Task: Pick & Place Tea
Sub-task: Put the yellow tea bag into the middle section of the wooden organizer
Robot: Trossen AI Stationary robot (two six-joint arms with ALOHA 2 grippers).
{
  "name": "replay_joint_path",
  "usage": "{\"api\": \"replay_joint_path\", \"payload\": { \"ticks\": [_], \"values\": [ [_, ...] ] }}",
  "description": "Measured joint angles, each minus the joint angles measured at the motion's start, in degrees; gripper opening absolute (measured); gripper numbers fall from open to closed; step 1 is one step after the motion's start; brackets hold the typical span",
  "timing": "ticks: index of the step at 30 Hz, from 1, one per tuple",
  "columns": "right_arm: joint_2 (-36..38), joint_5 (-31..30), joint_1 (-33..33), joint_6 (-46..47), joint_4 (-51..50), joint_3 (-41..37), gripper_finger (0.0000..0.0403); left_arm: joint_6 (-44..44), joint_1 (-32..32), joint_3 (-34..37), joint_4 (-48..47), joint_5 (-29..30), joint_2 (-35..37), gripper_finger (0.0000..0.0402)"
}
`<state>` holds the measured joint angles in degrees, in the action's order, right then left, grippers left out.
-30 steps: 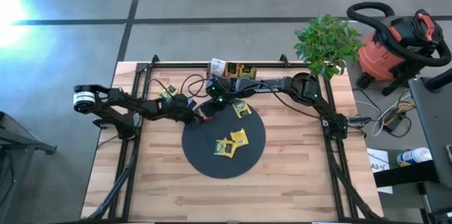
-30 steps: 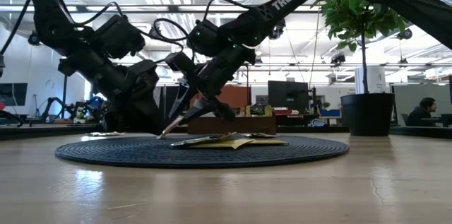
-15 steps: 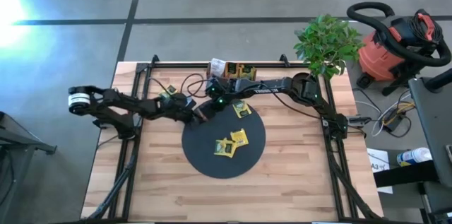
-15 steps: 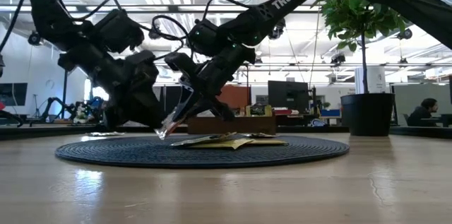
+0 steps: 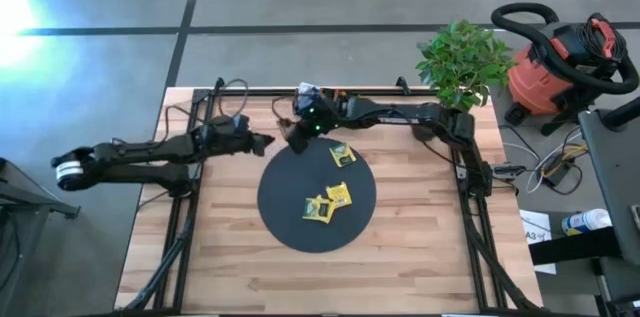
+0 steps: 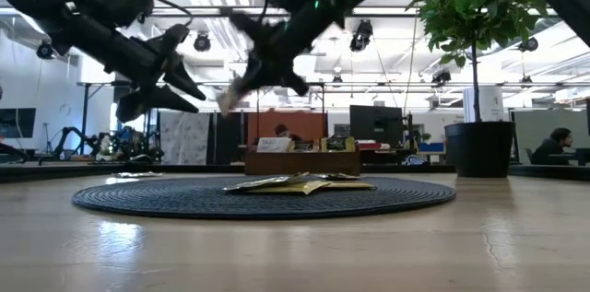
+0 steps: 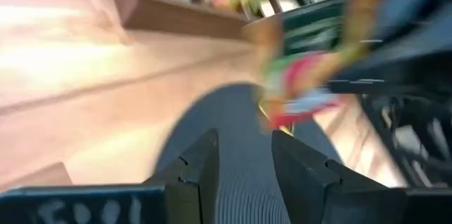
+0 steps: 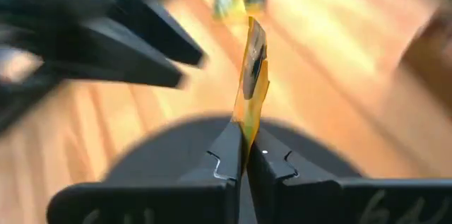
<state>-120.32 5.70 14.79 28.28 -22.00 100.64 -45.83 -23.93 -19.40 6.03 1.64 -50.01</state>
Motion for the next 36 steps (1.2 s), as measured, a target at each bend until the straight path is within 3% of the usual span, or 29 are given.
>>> {"api": "replay_joint_path", "payload": {
  "ticks": [4, 9, 15, 31, 36],
  "values": [
    [3.57, -2.48, -0.05, 0.01, 2.45, 0.02, 0.0011, -3.76, -4.39, 0.05, 2.15, -1.31, 1.52, 0.0126],
    [6.58, -1.04, -0.02, 1.34, 5.28, 0.06, 0.0011, -3.5, -8.73, 0.0, 20.94, -14.78, 1.11, 0.0117],
    [9.77, -1.22, -0.39, 1.54, 5.42, 0.07, 0.0011, 1.85, -10.73, 0.0, 23.81, -22.78, 1.19, 0.0115],
    [10.83, -0.51, -1.08, 1.52, 6.4, 0.07, 0.0011, 1.51, -10.75, 0.02, 31.38, -24.49, -0.39, 0.0115],
    [10.61, 0.59, -1.06, 1.54, 7.52, 0.07, 0.0011, -0.28, -10.75, 0.02, 38.21, -25.16, -3.09, 0.0115]
  ]
}}
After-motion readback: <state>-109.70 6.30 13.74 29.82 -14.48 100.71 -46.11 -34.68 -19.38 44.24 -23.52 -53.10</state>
